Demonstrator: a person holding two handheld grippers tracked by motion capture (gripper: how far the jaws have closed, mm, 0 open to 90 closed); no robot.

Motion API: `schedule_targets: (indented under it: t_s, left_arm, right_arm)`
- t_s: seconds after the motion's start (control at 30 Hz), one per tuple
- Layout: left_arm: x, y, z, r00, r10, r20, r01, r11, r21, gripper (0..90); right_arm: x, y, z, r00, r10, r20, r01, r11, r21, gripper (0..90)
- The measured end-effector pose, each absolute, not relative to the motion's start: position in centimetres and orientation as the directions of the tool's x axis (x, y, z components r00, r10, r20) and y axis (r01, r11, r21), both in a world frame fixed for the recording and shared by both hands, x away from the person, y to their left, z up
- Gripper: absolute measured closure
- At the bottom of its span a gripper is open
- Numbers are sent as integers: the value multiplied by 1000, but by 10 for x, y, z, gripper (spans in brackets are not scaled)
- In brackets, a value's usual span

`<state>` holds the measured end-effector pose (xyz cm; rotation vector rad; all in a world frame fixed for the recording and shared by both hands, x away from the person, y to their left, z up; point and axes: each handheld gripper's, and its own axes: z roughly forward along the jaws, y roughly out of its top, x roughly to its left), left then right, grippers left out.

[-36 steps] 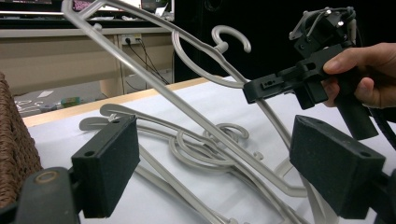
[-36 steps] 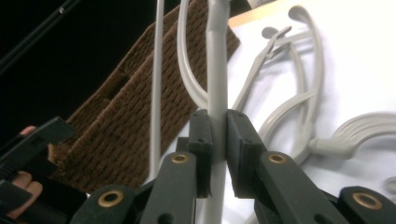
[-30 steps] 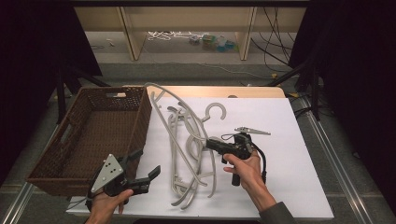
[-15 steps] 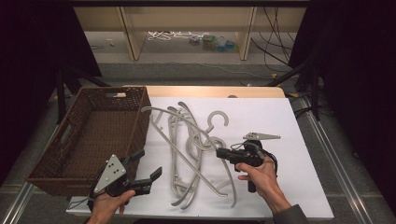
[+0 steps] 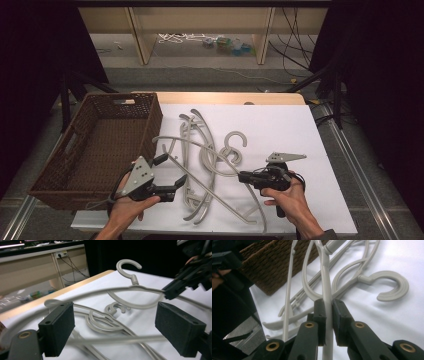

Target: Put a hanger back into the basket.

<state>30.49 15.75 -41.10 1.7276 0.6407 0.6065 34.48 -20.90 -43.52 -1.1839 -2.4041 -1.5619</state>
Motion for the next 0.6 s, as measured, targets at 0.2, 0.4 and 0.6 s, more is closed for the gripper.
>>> schedule_targets:
  t_s: [0.2,0.4,0.6]
  left_arm:
    - [325,128,-394,762,624,175,125,-407,905,173]
    - [347,99,-384,819,502,278,72,-571,818,220]
    - [350,83,-381,861,403,310,24,-641,767,291]
  right_arm:
    - [337,-209,-434,-731,558,393,594,237,769,826]
    - [330,-210,-433,-749,541,382,579,255,774,826]
    - [325,-211,-432,-768,532,357,556,277,784,826]
